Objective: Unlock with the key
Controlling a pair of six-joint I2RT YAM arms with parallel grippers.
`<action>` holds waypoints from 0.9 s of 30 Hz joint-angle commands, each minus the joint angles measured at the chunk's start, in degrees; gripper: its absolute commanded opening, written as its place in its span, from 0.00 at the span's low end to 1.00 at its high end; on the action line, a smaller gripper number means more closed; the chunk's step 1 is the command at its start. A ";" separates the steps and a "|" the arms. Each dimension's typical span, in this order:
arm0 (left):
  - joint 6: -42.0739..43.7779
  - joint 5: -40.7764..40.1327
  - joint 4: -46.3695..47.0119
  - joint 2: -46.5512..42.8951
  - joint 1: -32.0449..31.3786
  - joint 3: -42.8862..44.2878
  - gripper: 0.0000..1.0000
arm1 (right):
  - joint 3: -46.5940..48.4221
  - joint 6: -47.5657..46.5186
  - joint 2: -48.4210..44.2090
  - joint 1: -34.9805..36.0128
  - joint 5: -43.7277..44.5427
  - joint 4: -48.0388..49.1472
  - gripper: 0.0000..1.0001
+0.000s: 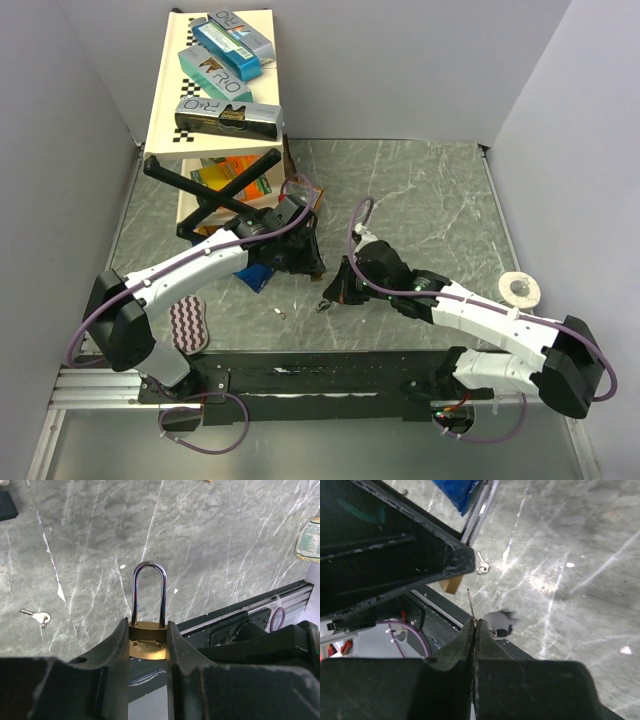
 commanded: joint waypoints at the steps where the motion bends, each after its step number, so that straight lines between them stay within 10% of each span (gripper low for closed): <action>1: -1.46 1.17 1.69 -2.74 0.70 -0.26 0.01 | 4.12 0.59 1.57 0.46 -2.43 5.54 0.00; 27: -1.99 0.64 1.69 -3.36 1.76 -1.05 0.01 | 5.53 2.26 2.72 1.16 -0.16 2.73 0.00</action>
